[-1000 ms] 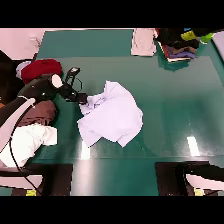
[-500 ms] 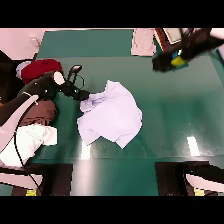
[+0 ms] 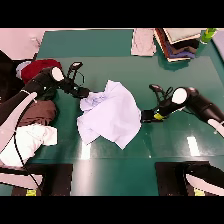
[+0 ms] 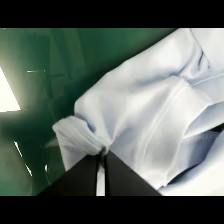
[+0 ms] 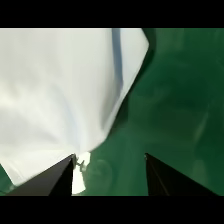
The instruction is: Fold the shirts.
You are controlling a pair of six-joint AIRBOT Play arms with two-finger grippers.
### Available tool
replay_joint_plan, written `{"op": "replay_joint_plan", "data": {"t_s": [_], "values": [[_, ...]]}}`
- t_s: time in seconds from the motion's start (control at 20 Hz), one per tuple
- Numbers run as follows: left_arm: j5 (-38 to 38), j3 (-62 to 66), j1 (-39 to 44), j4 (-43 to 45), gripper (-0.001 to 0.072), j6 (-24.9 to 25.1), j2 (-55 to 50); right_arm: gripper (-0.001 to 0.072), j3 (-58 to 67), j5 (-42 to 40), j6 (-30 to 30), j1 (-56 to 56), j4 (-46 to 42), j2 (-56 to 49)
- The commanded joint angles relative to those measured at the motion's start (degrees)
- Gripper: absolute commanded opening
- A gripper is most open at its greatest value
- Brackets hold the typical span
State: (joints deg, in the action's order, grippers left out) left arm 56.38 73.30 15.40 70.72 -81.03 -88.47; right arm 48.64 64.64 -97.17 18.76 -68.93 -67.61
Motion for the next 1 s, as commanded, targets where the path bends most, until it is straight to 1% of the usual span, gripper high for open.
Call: {"op": "replay_joint_plan", "data": {"t_s": [0.0, 0.05, 0.2, 0.25, 0.3, 0.35, 0.4, 0.5, 0.6, 0.7, 0.8, 0.95], "values": [[1.0, 0.1, 0.0, 0.0, 0.0031, 0.1, 0.0, 0.0463, -4.7, -9.2, 0.6, 0.0, 6.8, -2.5], [1.1, 0.1, 0.0, 0.0, 0.0031, 0.1, 0.0, 0.0437, -3.9, -9.2, 0.6, 0.0, 6.8, -3.6], [1.2, 0.1, 0.0, 0.0, 0.0031, 0.1, 0.0, 0.0425, -1.6, -9.2, 2.3, 0.8, 8.5, -7.0], [1.2, 0.1, 0.0, 0.0, 0.0031, 0.1, 0.0, 0.0338, -1.0, -9.2, 2.5, 1.6, 8.1, -8.0], [1.3, 0.1, 0.0, 0.0, 0.0031, 0.1, 0.0, 0.0128, -0.6, -9.2, 3.5, 2.6, 7.3, -9.0], [1.4, 0.1, 0.0, 0.1, 0.0031, 0.1, 0.0, 0.0014, -0.2, -9.2, 3.8, 3.7, 6.1, -9.7], [1.8, 0.2, -0.1, 1.0, 0.0031, 0.1, 0.2, 0.0014, 0.7, -8.8, 3.7, 4.3, 3.9, -9.7], [2.5, 1.4, -0.7, 4.8, 0.0031, -0.8, 1.9, 0.0014, 4.3, -5.1, 3.0, 3.7, -2.5, -7.7], [2.3, 3.6, -2.4, 8.4, 0.003, -1.5, 6.4, 0.0014, 10.5, 0.9, 2.4, 1.0, -11.1, -3.2], [2.3, 7.0, -4.7, 9.3, 0.003, -1.5, 12.1, 0.0013, 18.7, 6.2, 2.6, -3.1, -18.0, 2.2], [1.7, 10.8, -6.0, 9.8, 0.003, -1.4, 18.2, 0.0013, 26.9, 8.5, 4.8, -7.5, -19.7, 7.0], [-0.2, 17.2, -6.0, 9.7, 0.003, -1.0, 27.2, 0.0013, 39.2, 8.4, 6.9, -12.8, -19.6, 13.4]]}}
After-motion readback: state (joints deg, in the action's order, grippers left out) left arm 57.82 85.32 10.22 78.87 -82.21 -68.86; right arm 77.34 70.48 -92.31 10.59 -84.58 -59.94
